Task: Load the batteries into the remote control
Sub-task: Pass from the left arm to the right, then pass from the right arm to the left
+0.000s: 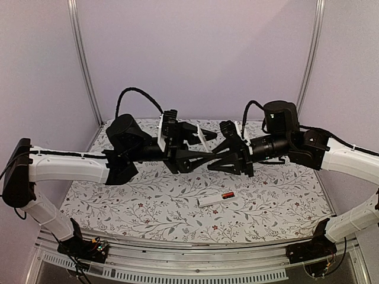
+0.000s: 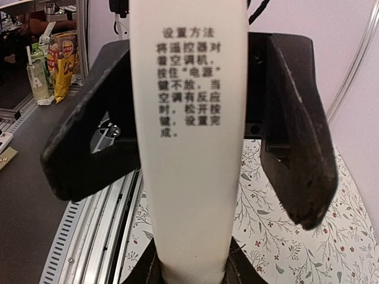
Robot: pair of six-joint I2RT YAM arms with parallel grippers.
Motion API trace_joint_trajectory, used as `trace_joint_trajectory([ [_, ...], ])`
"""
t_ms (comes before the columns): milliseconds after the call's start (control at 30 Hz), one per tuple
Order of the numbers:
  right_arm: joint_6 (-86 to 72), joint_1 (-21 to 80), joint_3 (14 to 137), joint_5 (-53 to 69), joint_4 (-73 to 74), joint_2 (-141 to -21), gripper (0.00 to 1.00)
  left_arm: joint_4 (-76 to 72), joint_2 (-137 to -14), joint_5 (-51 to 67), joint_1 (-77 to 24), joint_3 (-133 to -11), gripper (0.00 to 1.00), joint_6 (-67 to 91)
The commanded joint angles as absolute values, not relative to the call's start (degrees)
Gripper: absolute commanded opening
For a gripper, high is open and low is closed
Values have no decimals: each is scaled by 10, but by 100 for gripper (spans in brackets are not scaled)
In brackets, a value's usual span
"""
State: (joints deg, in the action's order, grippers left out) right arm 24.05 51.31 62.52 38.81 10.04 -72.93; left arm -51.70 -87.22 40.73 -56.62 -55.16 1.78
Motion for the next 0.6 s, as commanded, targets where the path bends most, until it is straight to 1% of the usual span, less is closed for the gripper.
trace_joint_trajectory([
  [0, 243, 510, 633, 309, 127, -715, 27, -518, -853, 358, -566, -530, 72, 26],
  [100, 264, 509, 642, 234, 180, -713, 26, -484, -828, 319, -553, -521, 85, 53],
  [133, 272, 508, 644, 210, 198, -714, 26, -464, -818, 309, -547, -518, 87, 64],
  [233, 302, 500, 641, 153, 239, -713, 26, -395, -786, 289, -531, -506, 90, 90],
  [367, 332, 491, 643, 107, 283, -730, 26, -325, -745, 237, -518, -481, 94, 109],
  [433, 348, 490, 651, 84, 297, -754, 26, -274, -745, 206, -511, -487, 91, 130],
  [567, 364, 491, 671, 41, 303, -789, 25, -167, -769, 182, -483, -517, 70, 222],
])
